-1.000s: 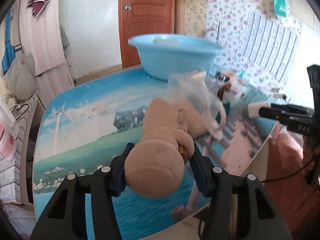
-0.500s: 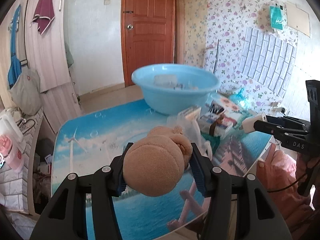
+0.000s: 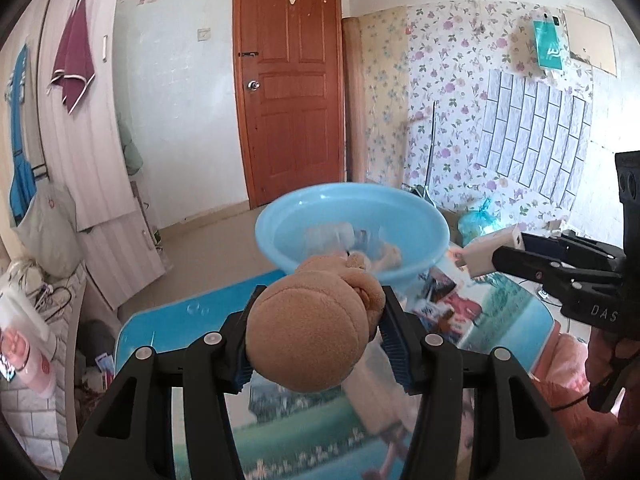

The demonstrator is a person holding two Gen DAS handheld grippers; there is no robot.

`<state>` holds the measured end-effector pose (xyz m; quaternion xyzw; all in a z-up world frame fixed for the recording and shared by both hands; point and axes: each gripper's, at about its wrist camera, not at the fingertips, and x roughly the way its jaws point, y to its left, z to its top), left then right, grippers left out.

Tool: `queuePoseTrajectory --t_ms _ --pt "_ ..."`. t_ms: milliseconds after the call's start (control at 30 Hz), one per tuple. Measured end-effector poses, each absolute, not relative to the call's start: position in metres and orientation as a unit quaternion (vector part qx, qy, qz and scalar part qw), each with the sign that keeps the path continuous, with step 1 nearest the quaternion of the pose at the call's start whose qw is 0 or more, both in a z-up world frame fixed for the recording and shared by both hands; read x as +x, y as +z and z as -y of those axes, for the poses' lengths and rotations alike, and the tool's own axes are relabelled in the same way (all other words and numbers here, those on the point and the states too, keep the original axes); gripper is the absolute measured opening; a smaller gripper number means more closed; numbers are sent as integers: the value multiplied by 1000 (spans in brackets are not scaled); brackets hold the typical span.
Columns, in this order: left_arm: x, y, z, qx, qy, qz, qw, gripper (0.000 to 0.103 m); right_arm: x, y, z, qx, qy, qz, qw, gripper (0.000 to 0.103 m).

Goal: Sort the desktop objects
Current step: 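Carry bear and charger over the blue basin and open both tools to drop them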

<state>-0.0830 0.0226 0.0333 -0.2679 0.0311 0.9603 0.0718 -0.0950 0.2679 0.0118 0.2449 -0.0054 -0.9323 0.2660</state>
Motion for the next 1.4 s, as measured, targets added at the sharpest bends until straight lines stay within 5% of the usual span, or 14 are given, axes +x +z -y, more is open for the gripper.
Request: queuePoseTrajectory --t_ms 700,900,1400 --pt "-195 21 -57 -292 950 -44 102 54 -185 -13 -255 266 -933 2 243 38" --pt "-193 22 -62 -292 949 -38 116 67 -186 -17 -255 273 -932 3 240 40" --pt "-150 21 -49 -297 950 -26 93 80 -153 -15 -272 282 -936 7 211 40"
